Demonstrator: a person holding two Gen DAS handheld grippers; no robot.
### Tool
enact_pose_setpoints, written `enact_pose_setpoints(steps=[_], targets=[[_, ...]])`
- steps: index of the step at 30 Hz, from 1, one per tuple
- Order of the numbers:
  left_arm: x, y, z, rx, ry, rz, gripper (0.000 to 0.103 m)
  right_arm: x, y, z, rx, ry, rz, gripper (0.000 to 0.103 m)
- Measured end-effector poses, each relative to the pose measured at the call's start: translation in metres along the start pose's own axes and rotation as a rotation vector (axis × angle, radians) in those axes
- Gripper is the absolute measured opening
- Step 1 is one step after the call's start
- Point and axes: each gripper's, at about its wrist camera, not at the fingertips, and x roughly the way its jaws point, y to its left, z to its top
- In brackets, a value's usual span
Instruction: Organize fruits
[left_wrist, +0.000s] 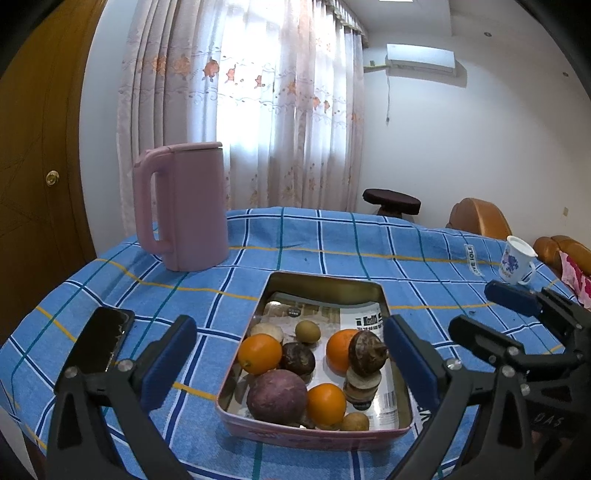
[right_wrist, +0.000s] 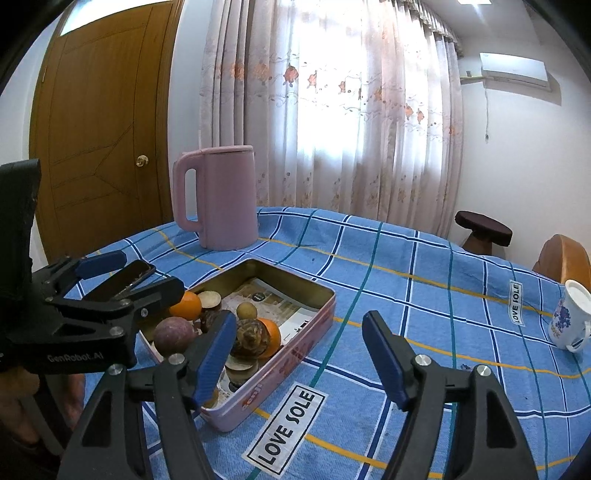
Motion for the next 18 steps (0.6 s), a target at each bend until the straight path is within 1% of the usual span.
enact_pose_setpoints(steps=[11, 18], targets=[[-0.0019, 0.0022, 0.0007, -0.013, 0.007, 0.018, 0.103, -0.0068, -0.0037, -0.0011, 0.007, -0.013, -0.009, 0.072], [-0.0032, 0.0015, 0.0002, -0.016, 0.007, 0.014, 0.103, -0.0075, -0.0025, -0.0032, -0.002, -0.01, -0.008, 0.072]])
